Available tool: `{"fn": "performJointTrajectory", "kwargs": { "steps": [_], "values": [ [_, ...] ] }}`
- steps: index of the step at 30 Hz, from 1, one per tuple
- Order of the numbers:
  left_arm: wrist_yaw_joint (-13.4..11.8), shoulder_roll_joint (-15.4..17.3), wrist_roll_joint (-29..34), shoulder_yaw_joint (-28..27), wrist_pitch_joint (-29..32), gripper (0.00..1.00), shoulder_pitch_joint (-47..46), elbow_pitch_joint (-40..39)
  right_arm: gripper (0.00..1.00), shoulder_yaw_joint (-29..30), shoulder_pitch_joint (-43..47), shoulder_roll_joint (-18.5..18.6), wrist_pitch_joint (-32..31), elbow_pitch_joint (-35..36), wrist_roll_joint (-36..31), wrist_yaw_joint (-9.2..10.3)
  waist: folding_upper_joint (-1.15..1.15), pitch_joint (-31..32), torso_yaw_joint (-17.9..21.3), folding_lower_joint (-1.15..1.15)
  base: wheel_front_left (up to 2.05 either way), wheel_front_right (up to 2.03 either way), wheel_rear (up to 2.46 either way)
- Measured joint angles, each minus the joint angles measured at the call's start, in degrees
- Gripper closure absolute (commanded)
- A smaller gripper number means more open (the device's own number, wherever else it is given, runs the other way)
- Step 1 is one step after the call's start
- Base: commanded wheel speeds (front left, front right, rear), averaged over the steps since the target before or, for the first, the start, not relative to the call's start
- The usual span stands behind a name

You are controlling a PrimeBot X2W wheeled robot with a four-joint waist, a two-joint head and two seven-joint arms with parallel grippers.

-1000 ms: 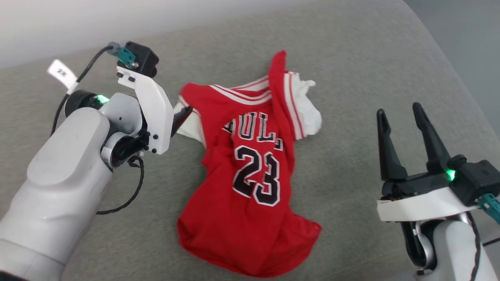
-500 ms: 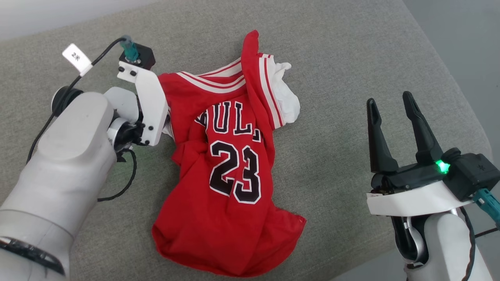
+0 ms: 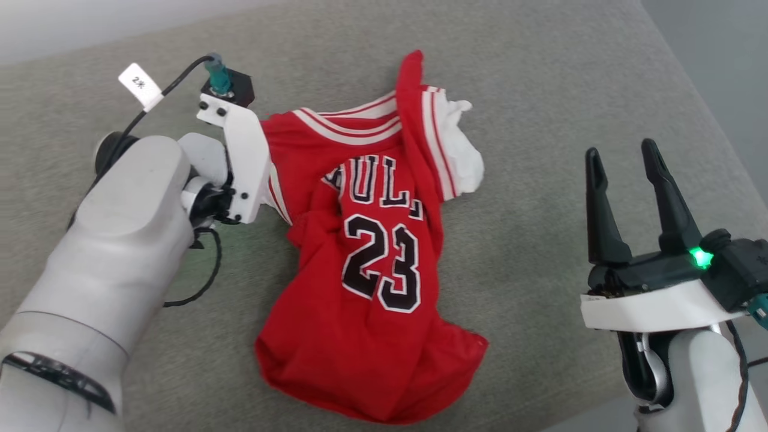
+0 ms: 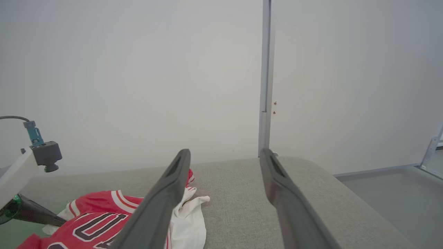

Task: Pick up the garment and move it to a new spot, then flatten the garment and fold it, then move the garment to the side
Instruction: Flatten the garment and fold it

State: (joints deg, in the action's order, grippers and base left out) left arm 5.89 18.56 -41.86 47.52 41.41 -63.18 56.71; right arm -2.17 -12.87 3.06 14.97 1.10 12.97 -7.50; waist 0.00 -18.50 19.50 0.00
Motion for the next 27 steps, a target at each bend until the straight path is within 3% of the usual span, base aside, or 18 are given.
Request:
{"fn": "performJointTrajectory", "kwargs": {
  "steps": [9,13,17,27],
  "values": [
    [-1.9,6.5,-1.2,-2.1,-1.4,1.00,2.2,-6.4,0.00,2.6,2.6,1.2,-0.4,0.4,-1.4,0.00,0.00,3.4,-6.6,0.00,0.00,0.00,0.00],
    [-4.4,11.4,-2.1,-3.2,0.7,1.00,5.6,-11.5,0.00,2.7,3.2,1.6,-1.5,1.1,-1.6,0.00,0.00,5.0,-9.7,0.00,0.00,0.00,0.00],
    [-8.4,16.5,-4.1,-4.6,4.5,1.00,10.2,-17.4,0.00,2.9,4.0,1.6,-2.8,2.1,-1.9,0.00,0.00,6.2,-12.1,0.00,0.00,0.00,0.00],
    [-14.6,21.1,-8.8,-8.6,6.4,1.00,18.0,-30.3,0.00,2.9,4.0,1.5,-4.0,3.1,-1.8,0.00,0.00,5.9,-14.4,0.00,0.00,0.00,0.00]
  ]
}}
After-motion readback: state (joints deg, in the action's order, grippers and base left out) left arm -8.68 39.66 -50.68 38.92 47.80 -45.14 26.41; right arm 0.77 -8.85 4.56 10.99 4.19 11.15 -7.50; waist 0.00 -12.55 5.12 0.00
